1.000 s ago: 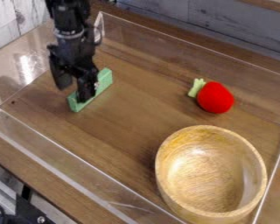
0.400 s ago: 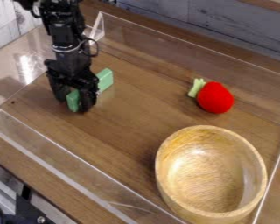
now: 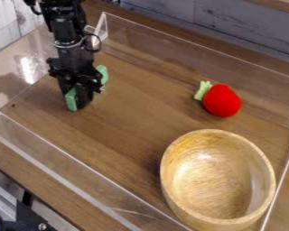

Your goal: Put the green block in the brown bowl

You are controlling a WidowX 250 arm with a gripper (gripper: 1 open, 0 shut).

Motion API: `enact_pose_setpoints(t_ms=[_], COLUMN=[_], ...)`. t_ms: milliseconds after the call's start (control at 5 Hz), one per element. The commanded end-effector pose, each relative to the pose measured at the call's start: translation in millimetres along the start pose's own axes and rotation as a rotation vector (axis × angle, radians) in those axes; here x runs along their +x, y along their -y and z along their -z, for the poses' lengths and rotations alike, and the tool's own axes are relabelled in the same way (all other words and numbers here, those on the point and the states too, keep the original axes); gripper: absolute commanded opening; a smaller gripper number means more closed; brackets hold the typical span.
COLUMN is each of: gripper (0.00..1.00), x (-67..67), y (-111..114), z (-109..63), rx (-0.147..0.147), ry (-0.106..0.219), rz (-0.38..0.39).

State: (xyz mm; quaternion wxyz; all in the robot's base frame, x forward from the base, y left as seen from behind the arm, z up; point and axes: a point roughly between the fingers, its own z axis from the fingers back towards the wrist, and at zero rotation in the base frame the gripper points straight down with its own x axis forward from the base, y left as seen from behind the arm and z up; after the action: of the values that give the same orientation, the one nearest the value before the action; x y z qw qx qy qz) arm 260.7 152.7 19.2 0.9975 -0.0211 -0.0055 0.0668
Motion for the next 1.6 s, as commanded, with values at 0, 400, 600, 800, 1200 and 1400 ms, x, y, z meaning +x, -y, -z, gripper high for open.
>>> enact_pose_setpoints(t_ms=[0,400,600,800,1200,1400], gripper=[0.0,0.0,0.0,0.0,0.0,0.0], x=[4.6,-0.3,-1.9,-3.7,-15.0,-23.9], y=[-4.9,-14.4,-8.2,-2.4,36.1,74.5], z=[-11.5,-18.1,-18.4,-20.7,-39.3,-61.4], rx=[-0.03,-0.099,-0.127,-0.147,-0.14,-0.127], ry=[0.01,-0.063,-0.081,-0.095,-0.1,-0.068], rz=[-0.057,-0.04,-0.108,-0.165,-0.204,-0.27])
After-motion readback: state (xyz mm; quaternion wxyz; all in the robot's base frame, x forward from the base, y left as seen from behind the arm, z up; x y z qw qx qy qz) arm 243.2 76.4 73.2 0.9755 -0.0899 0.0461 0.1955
